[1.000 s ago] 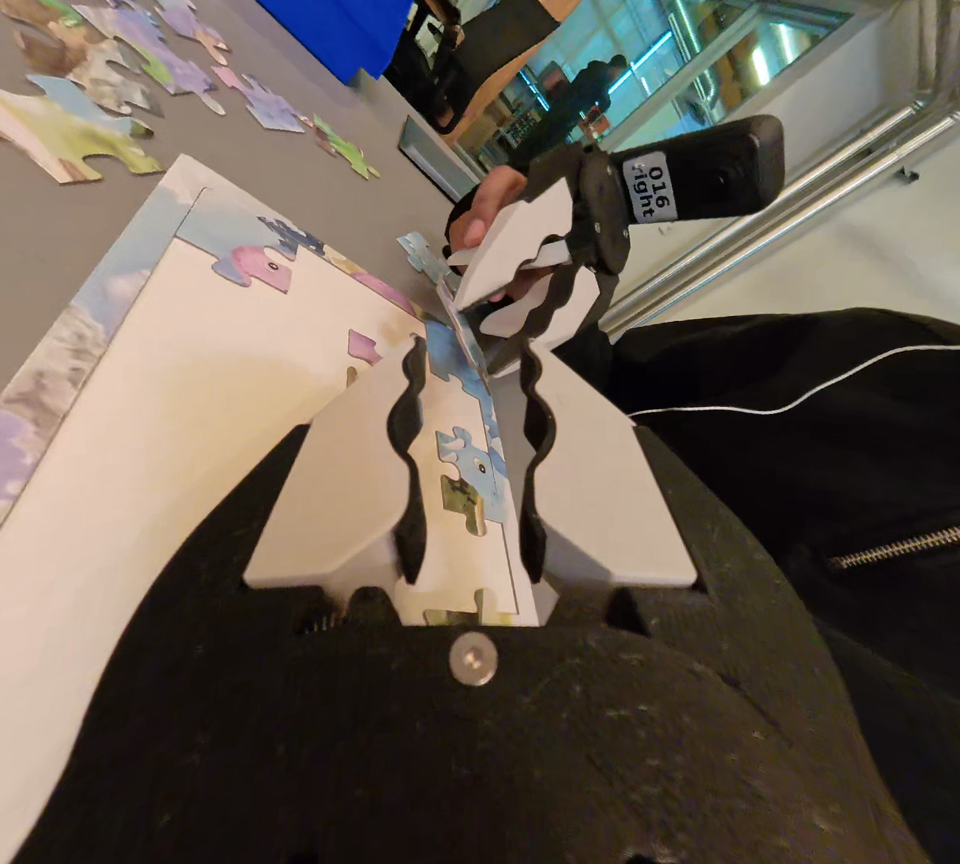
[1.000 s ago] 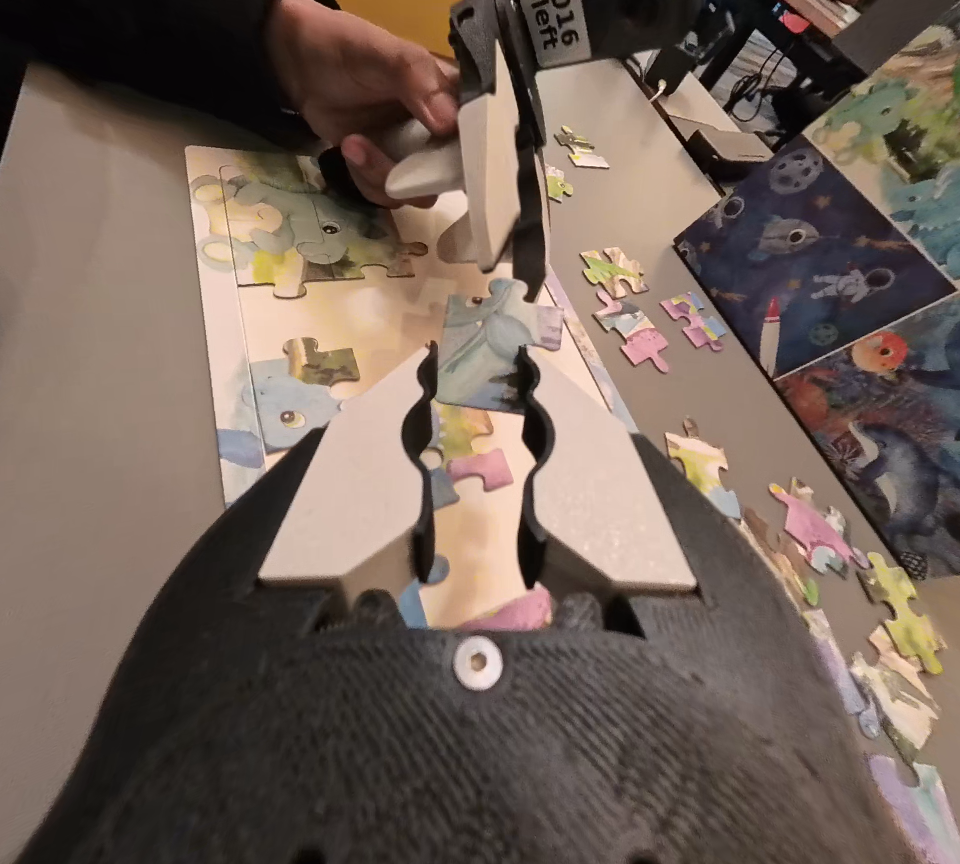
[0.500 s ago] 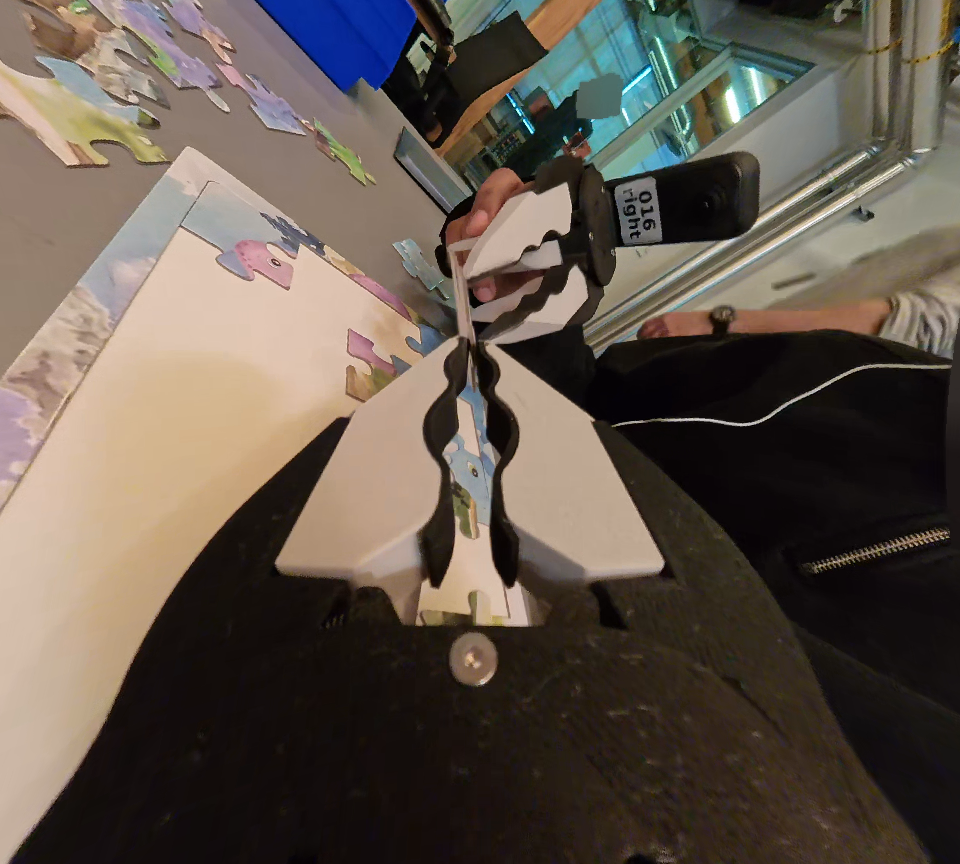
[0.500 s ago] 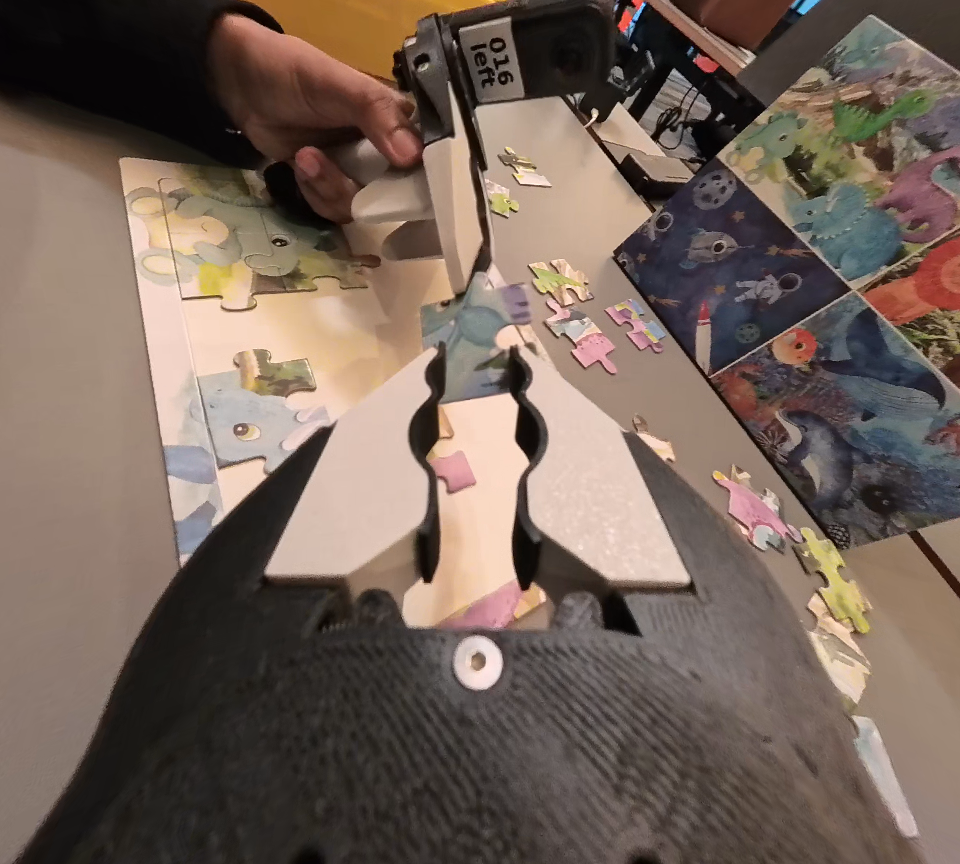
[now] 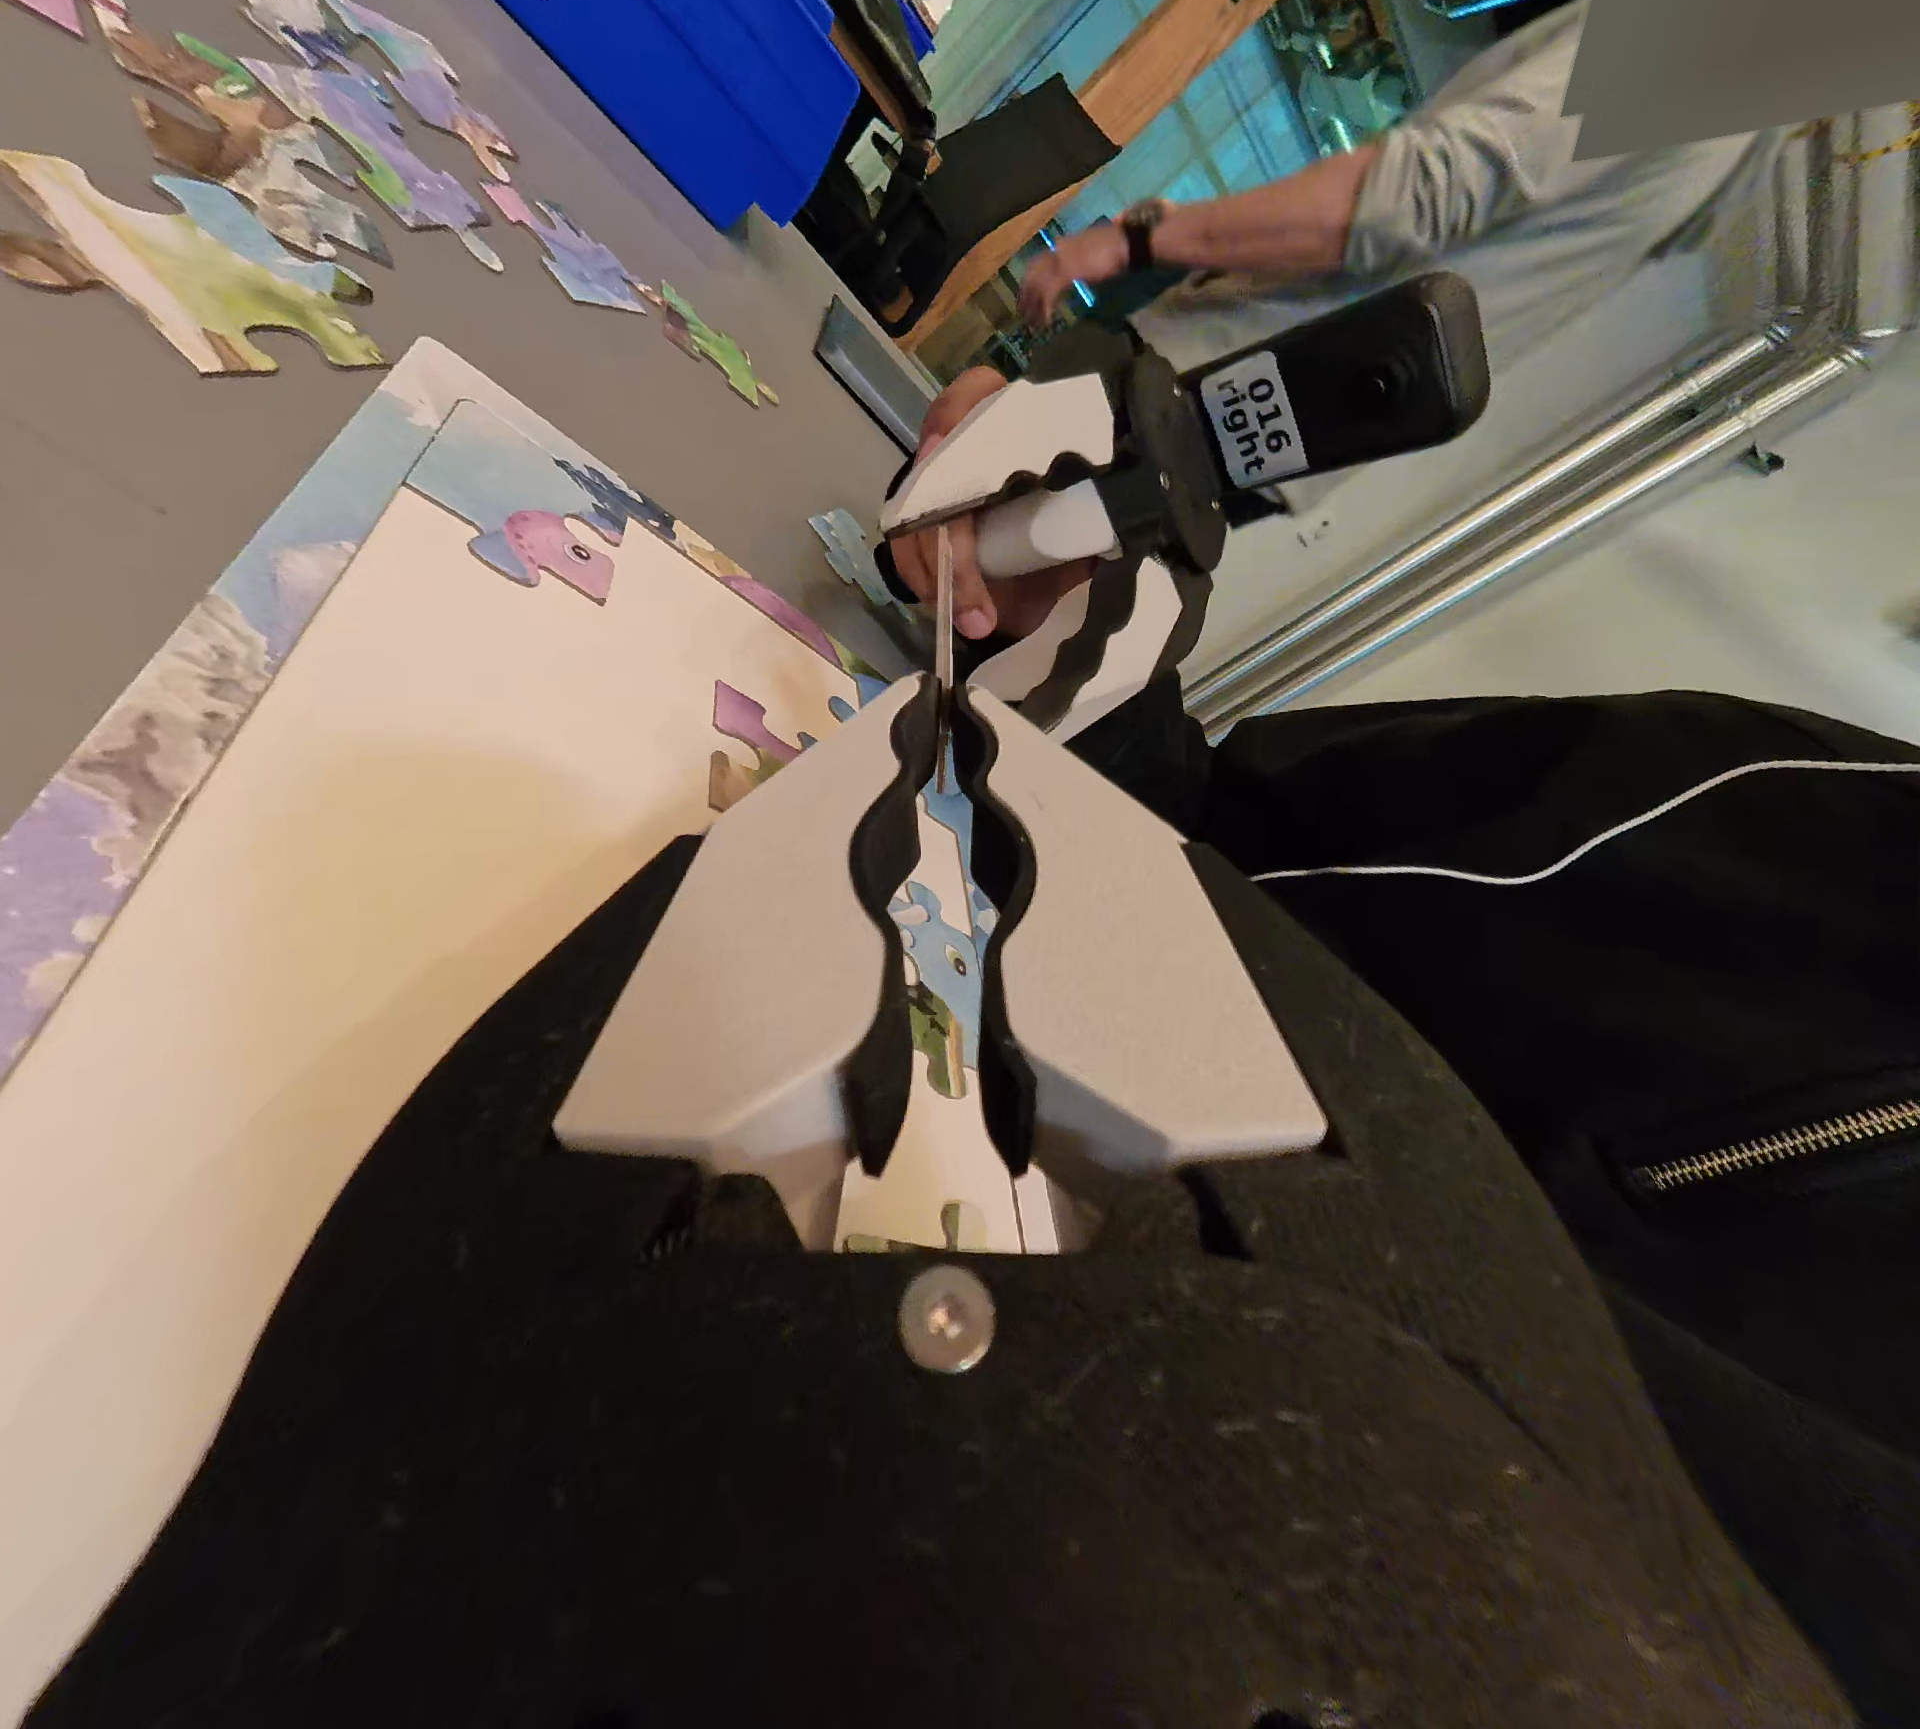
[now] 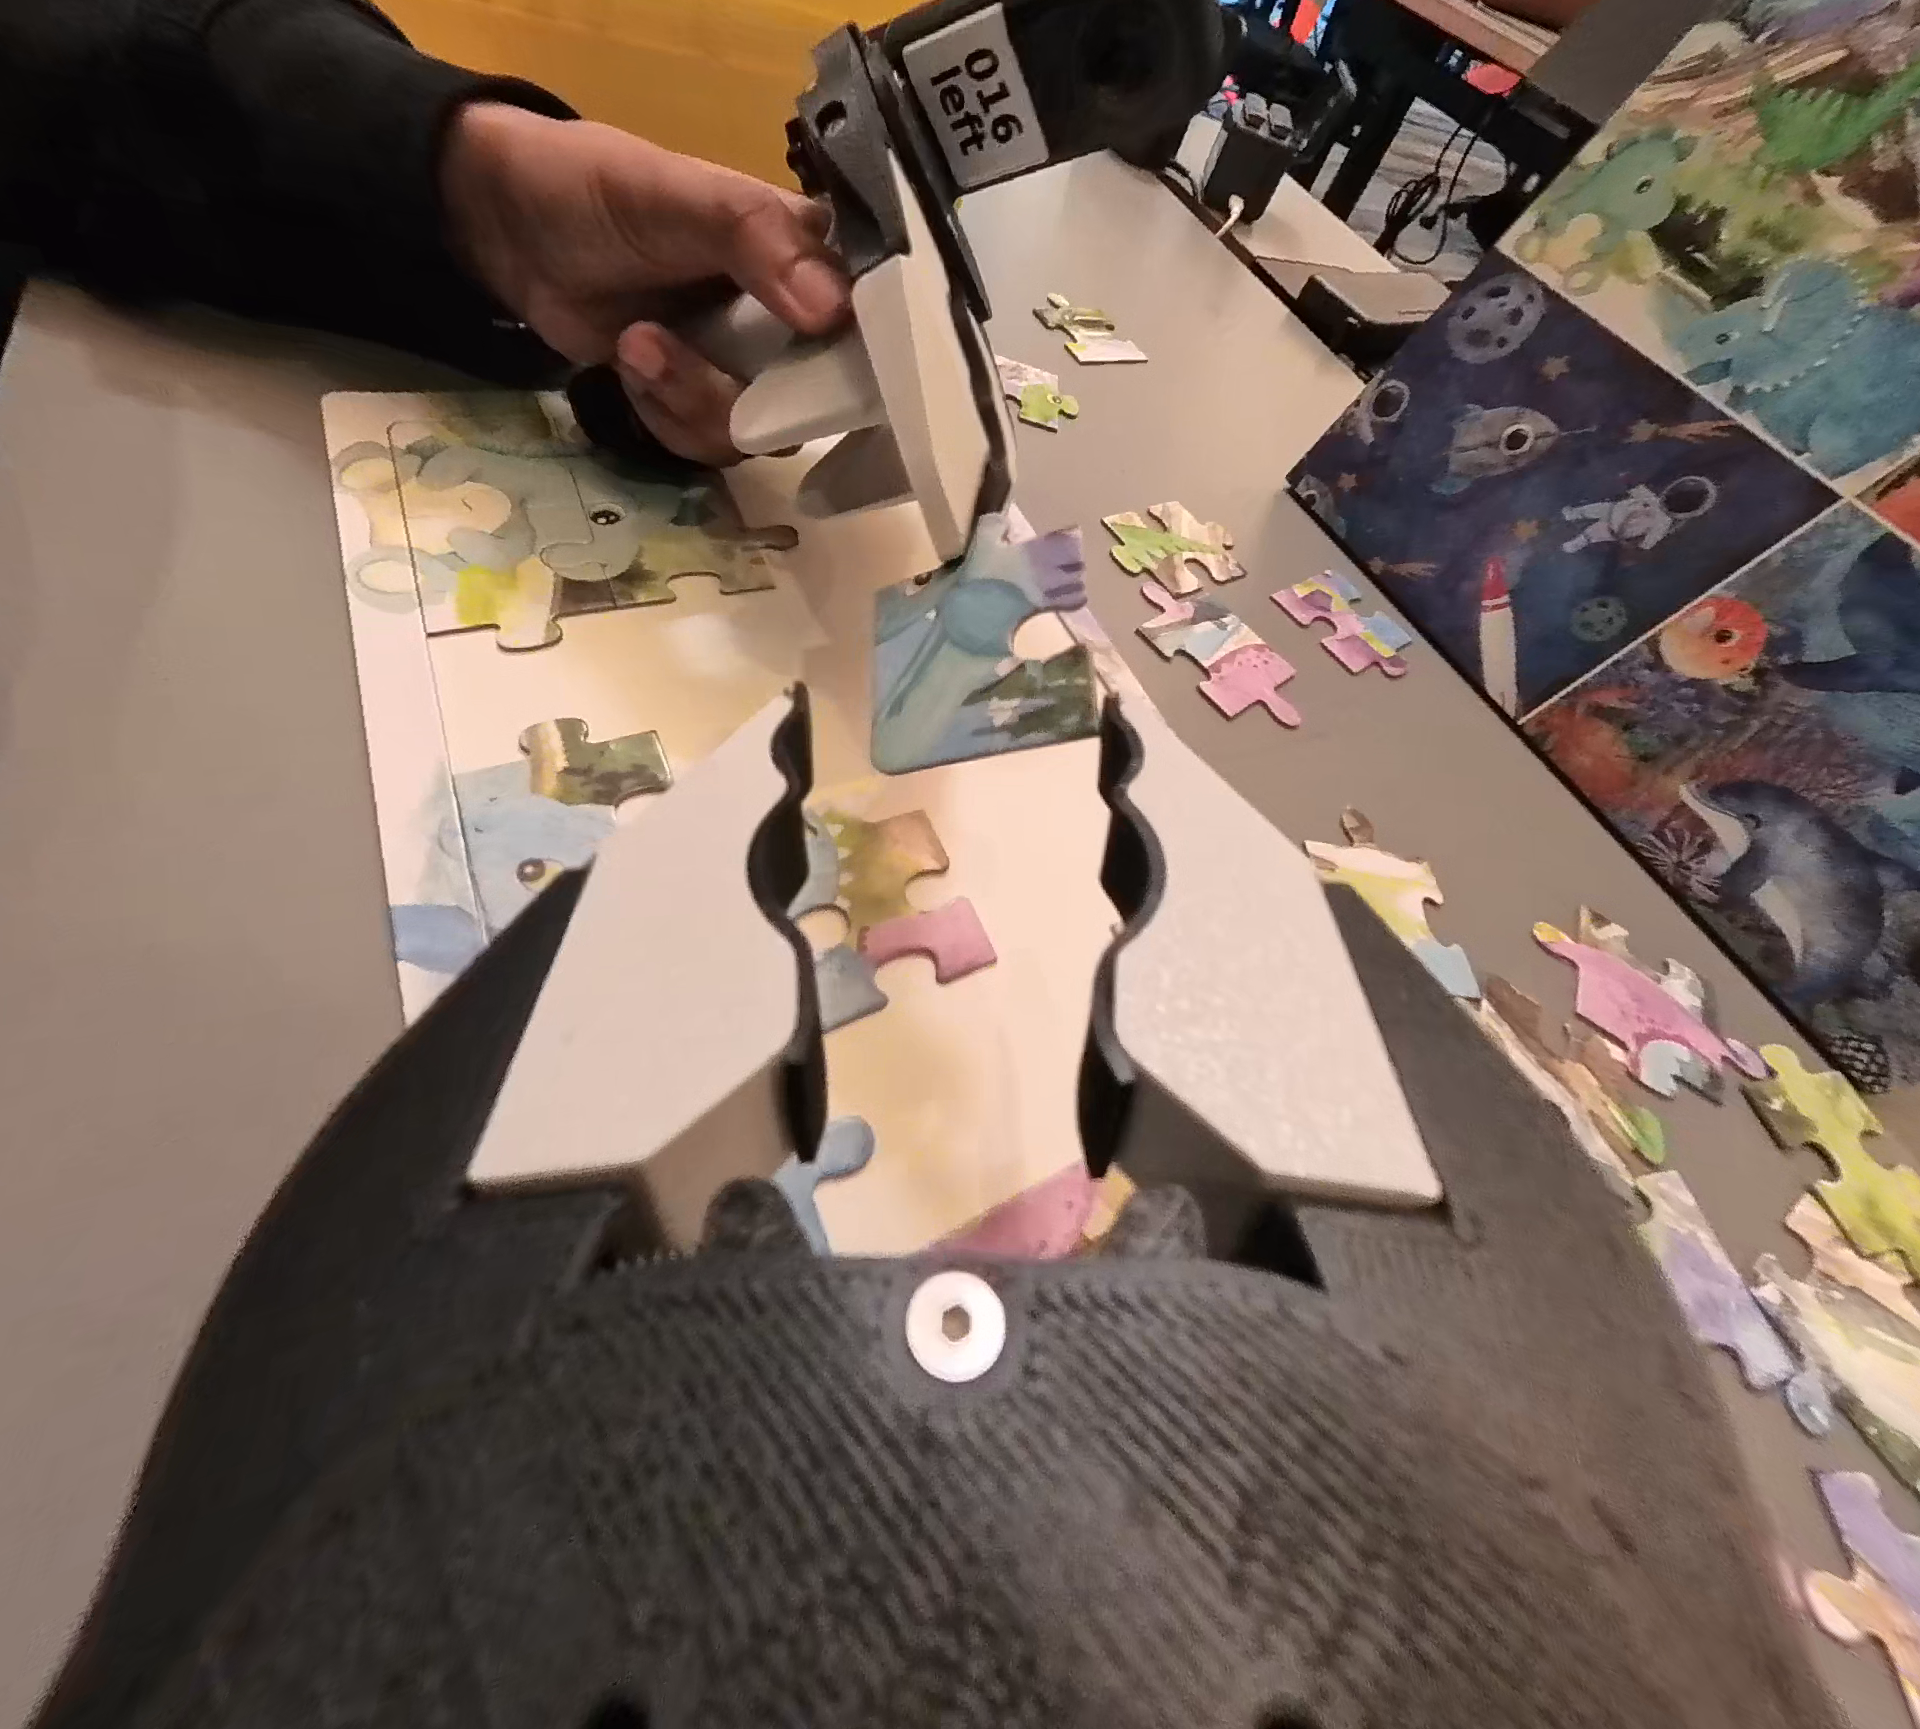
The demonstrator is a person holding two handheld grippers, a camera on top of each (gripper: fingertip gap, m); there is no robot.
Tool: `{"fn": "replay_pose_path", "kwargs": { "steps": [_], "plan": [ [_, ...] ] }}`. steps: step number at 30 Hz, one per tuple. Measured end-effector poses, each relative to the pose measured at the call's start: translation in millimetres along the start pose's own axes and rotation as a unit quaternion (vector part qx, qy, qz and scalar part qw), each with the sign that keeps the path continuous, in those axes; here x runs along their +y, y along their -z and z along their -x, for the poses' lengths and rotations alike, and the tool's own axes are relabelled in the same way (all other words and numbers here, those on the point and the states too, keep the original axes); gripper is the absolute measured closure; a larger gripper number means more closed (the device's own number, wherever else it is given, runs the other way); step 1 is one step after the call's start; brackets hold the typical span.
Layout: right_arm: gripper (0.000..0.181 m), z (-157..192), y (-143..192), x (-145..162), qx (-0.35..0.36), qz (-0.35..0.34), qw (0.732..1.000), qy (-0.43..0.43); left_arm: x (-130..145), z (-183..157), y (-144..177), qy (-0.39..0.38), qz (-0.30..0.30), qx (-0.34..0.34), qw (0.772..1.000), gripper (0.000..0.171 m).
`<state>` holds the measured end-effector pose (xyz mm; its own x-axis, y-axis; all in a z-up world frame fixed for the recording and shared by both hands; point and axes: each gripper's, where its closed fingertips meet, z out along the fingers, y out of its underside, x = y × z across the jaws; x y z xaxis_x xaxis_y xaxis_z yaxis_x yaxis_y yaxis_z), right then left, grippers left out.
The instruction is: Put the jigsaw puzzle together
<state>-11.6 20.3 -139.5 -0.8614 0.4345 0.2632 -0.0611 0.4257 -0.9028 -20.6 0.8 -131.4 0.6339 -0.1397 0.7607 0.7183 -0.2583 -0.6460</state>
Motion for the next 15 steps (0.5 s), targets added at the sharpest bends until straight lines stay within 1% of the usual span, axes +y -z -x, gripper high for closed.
{"fn": "replay_pose_path", "kwargs": {
  "steps": [15],
  "plan": [
    [0.133,-6.7,-2.0,6.0,0.034,0.025,0.999,0.029,2.2,-1.7,-4.3,0.011,0.001,0.007,1.0,0.171]
  ]
}}
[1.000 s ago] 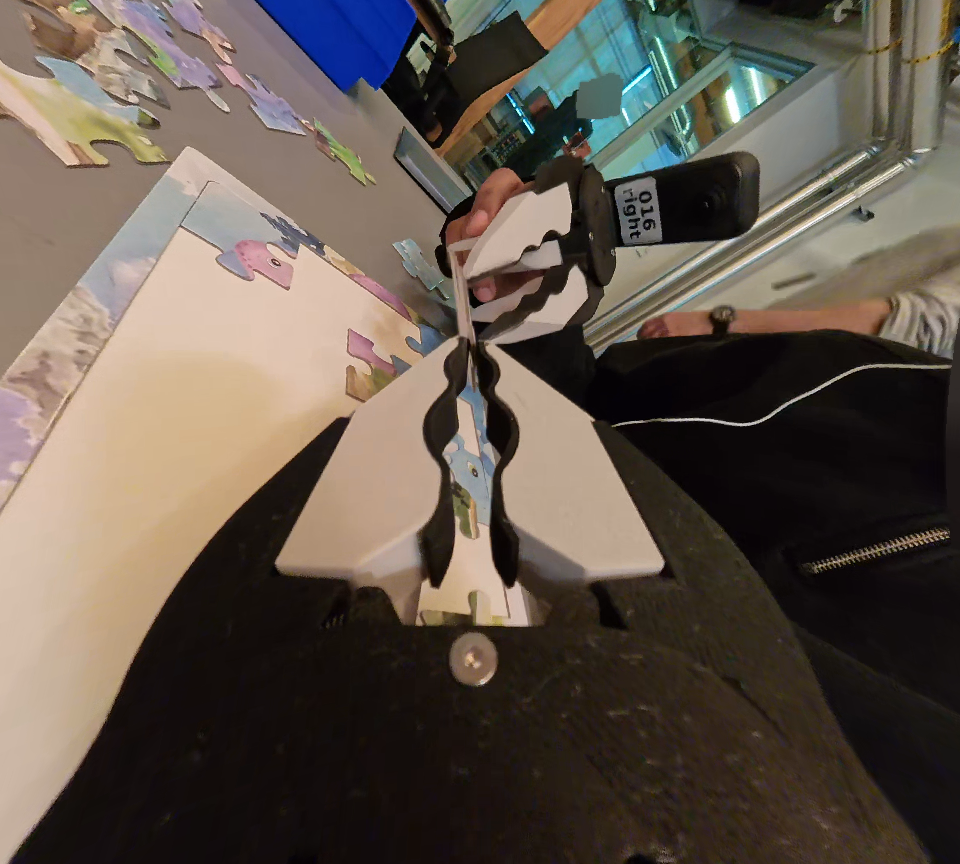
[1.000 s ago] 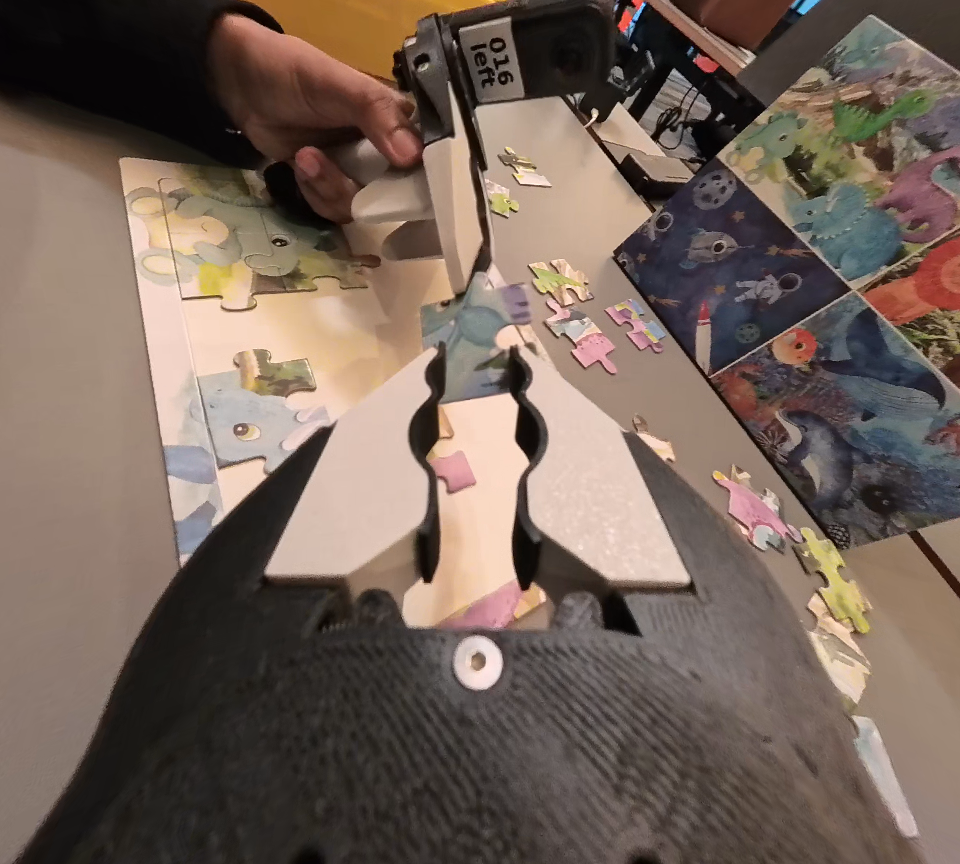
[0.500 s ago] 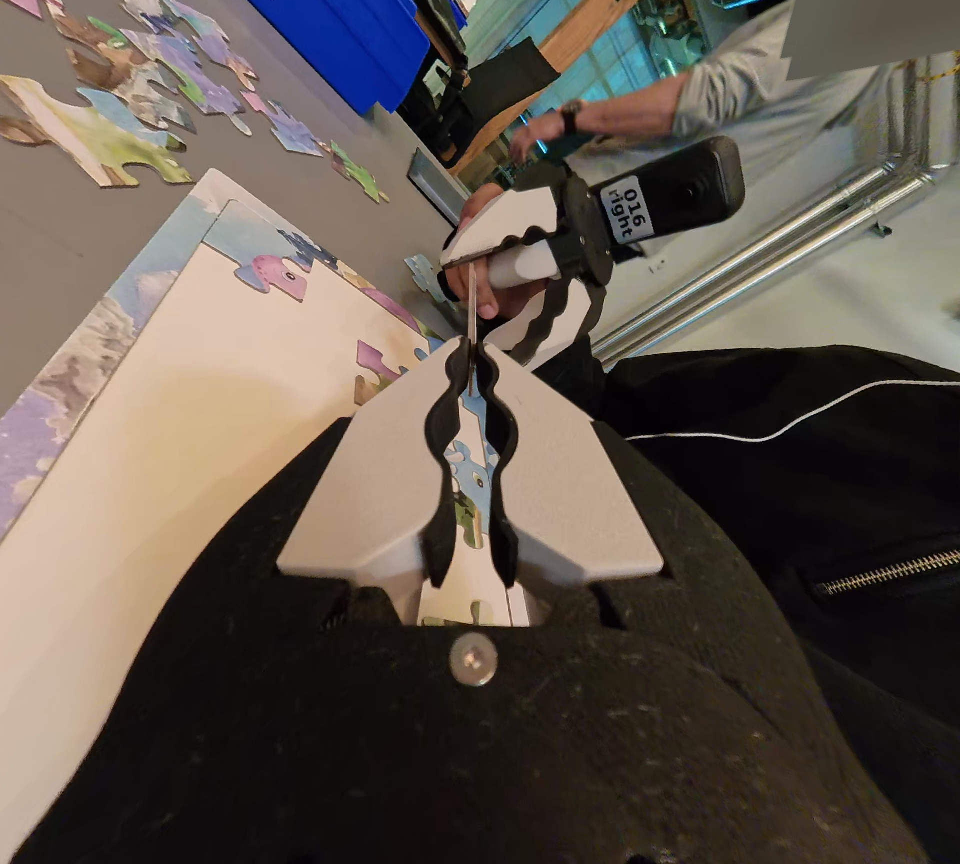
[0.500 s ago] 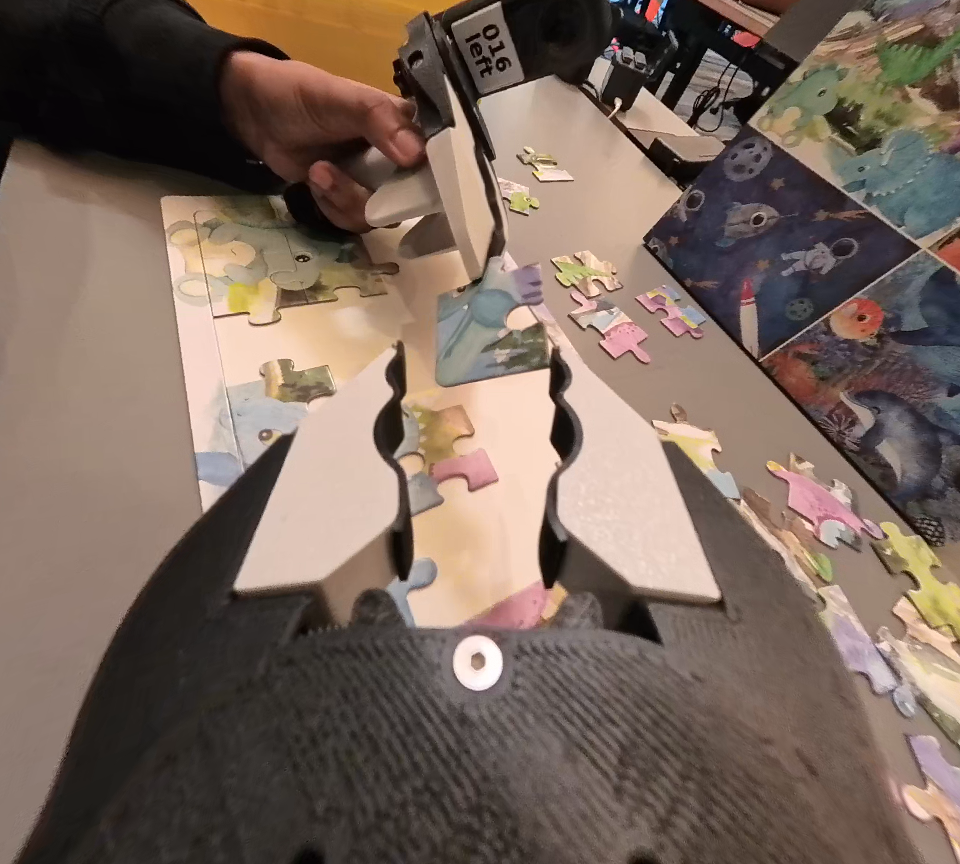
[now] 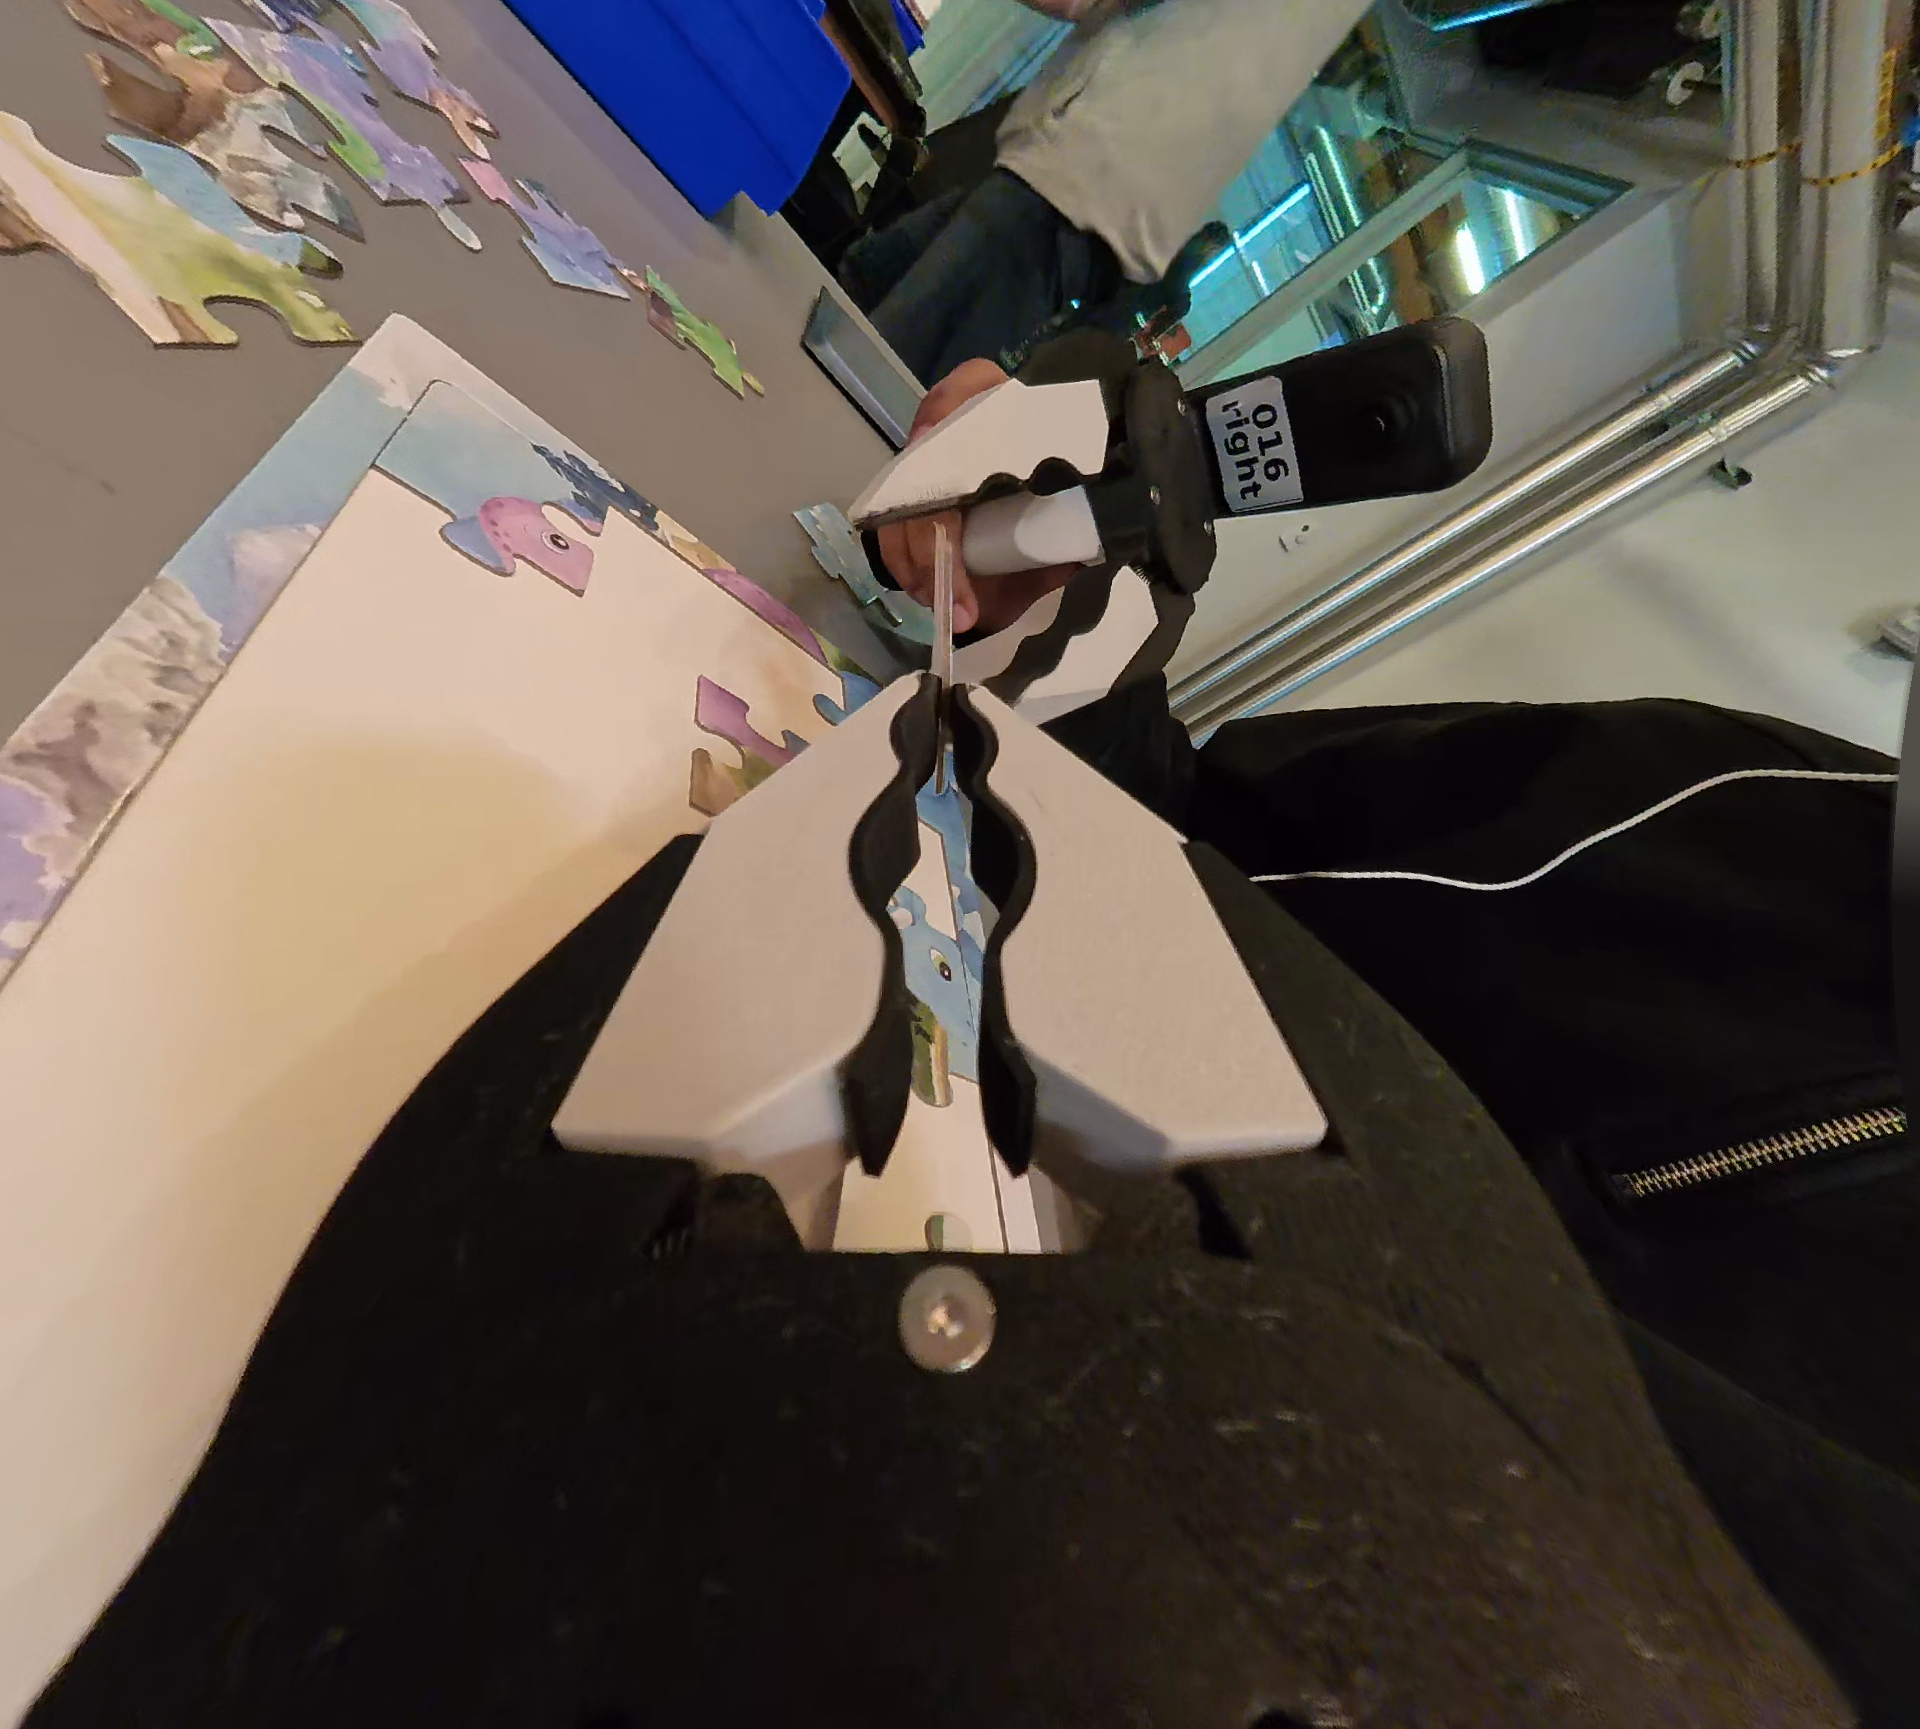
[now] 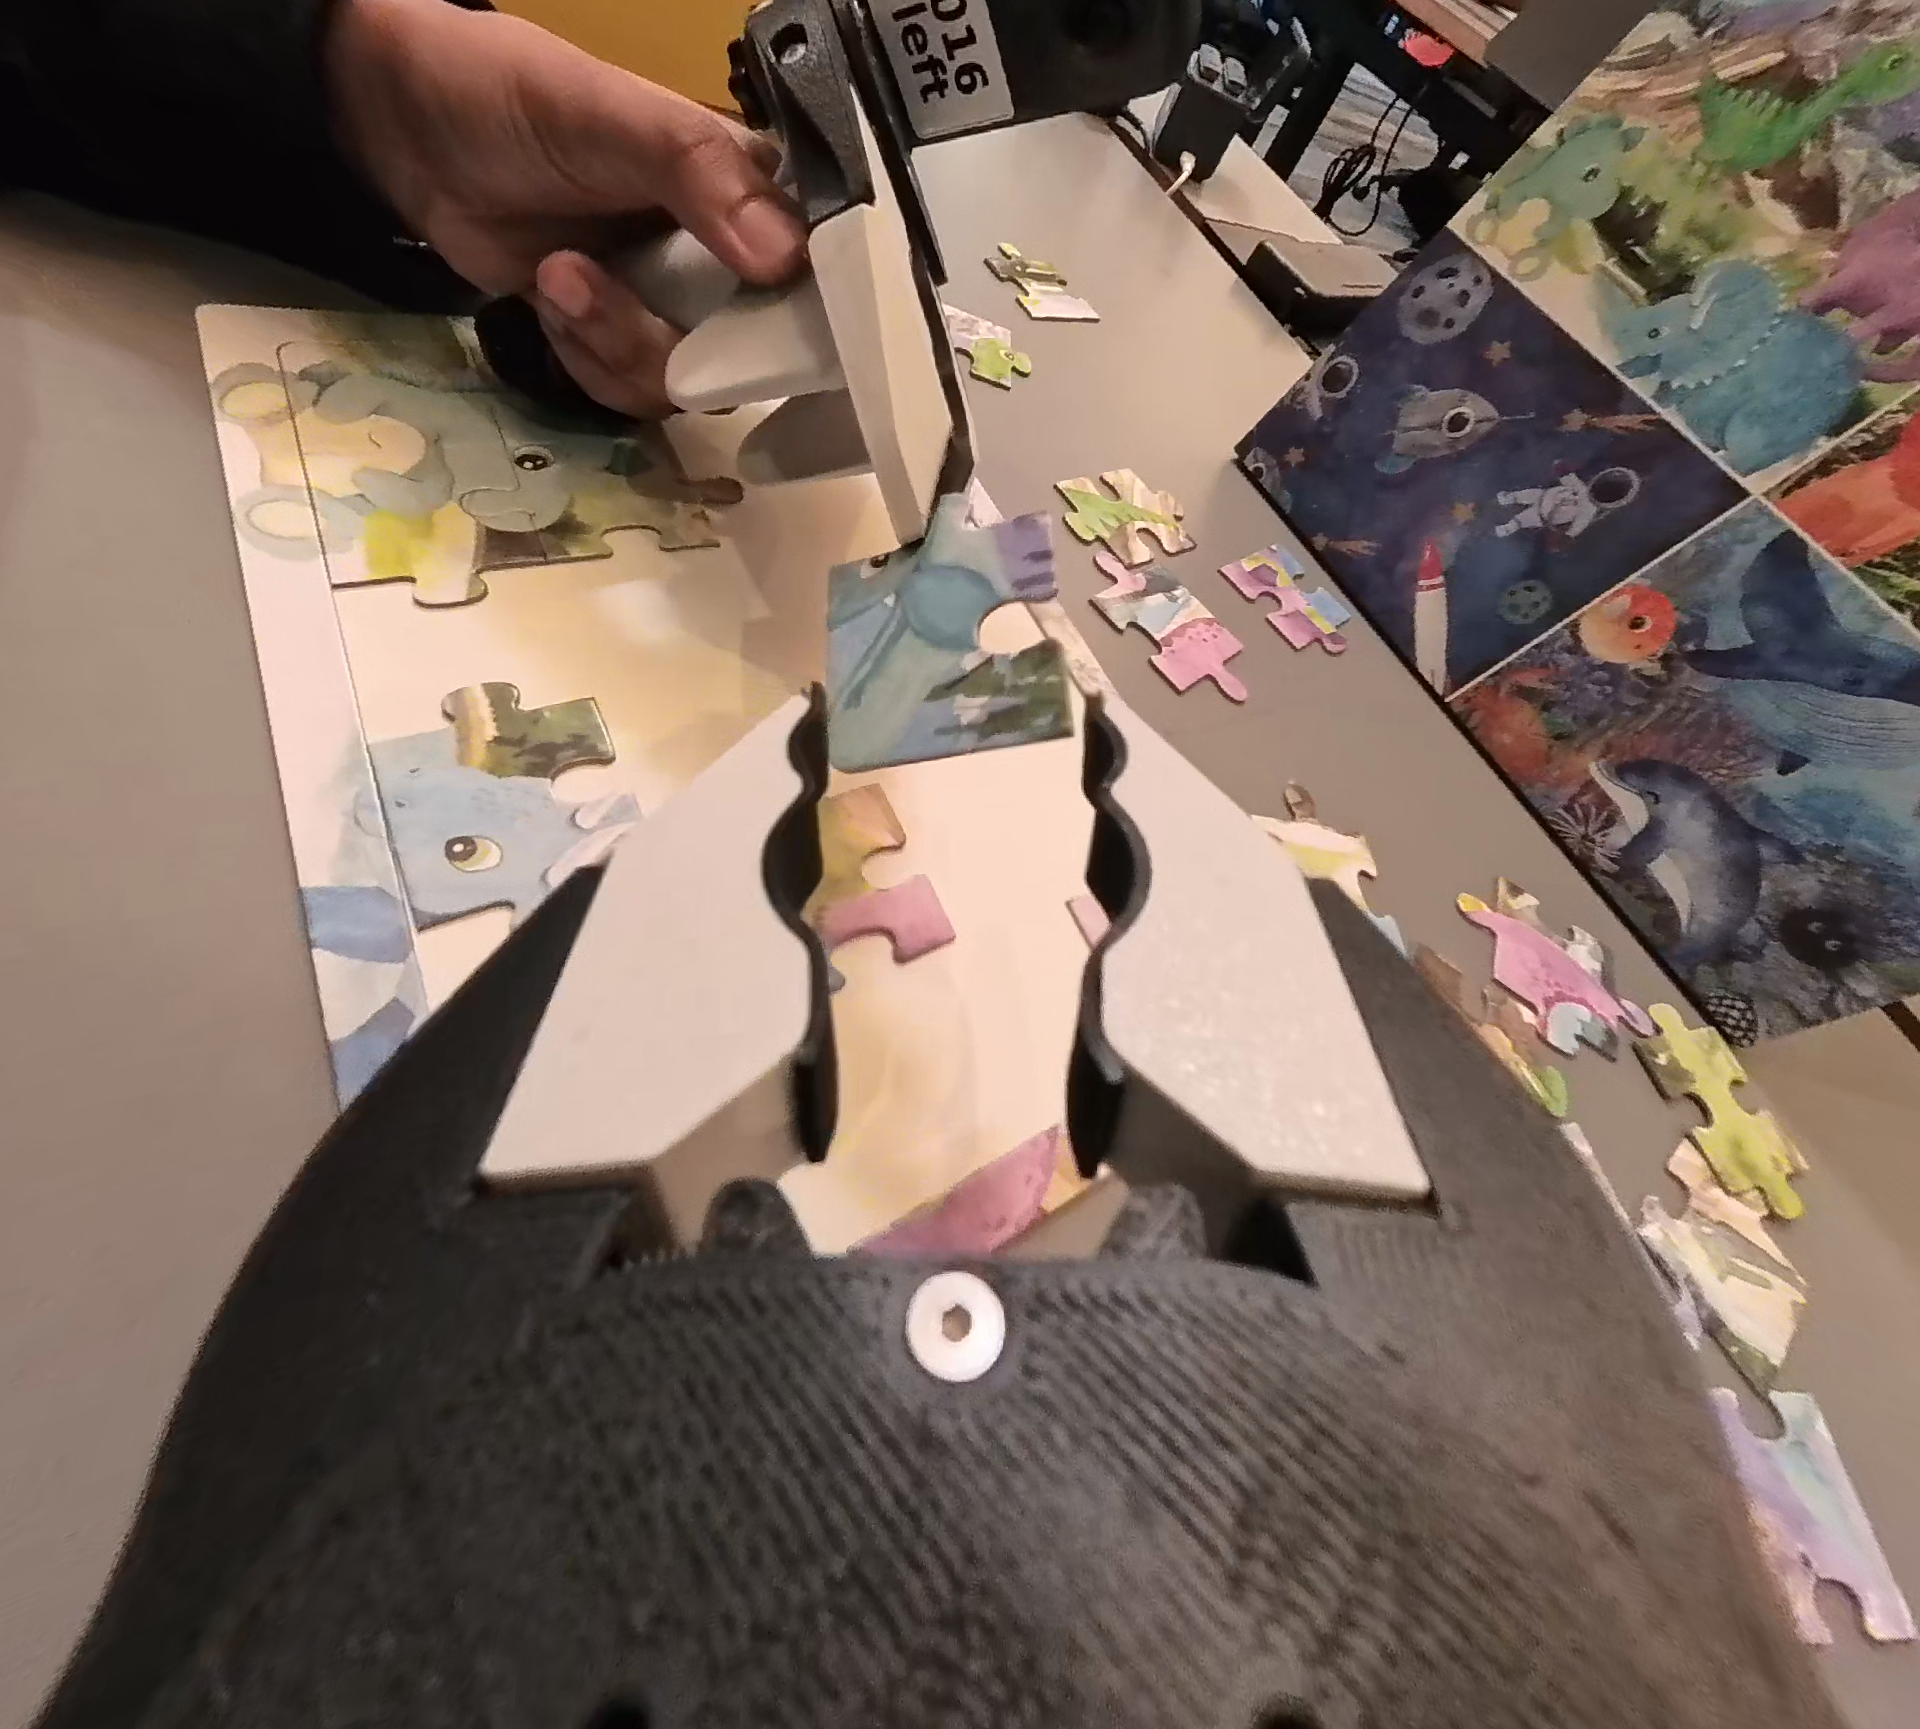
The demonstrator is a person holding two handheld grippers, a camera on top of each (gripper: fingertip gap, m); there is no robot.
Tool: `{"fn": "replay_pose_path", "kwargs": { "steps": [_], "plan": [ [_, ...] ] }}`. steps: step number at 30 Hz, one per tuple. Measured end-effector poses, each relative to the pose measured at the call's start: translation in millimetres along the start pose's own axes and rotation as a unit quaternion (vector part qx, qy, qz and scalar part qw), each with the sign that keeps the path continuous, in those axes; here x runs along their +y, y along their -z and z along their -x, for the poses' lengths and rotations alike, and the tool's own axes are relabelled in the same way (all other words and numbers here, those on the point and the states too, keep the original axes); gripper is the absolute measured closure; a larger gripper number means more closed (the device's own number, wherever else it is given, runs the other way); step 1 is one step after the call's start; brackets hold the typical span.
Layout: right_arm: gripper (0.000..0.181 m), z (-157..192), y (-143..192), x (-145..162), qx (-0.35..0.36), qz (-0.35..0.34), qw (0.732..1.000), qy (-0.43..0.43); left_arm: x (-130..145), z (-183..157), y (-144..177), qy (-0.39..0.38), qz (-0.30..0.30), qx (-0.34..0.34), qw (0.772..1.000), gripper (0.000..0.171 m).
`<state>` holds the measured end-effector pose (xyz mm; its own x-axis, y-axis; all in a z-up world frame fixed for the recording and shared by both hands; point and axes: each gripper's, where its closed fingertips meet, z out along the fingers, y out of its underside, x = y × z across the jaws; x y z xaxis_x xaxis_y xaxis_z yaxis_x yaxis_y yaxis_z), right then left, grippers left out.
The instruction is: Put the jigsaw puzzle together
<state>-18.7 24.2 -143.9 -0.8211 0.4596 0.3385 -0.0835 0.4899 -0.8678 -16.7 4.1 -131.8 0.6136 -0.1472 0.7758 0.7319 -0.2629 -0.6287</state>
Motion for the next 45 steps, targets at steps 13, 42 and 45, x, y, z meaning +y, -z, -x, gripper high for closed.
{"fn": "replay_pose_path", "kwargs": {
  "steps": [13,42,45],
  "plan": [
    [0.135,-6.7,3.8,-1.3,0.015,-0.007,1.0,-0.004,0.5,2.2,0.9,0.006,0.001,-0.004,1.0,0.171],
    [0.142,-18.1,8.7,-4.9,0.065,-0.014,0.997,0.025,15.6,-1.0,-10.1,0.029,0.036,0.01,0.999,0.171],
    [0.143,-17.7,7.9,-4.6,0.066,-0.013,0.997,0.027,18.4,-1.0,-11.8,0.027,0.043,0.009,0.999,0.171]
  ]
}}
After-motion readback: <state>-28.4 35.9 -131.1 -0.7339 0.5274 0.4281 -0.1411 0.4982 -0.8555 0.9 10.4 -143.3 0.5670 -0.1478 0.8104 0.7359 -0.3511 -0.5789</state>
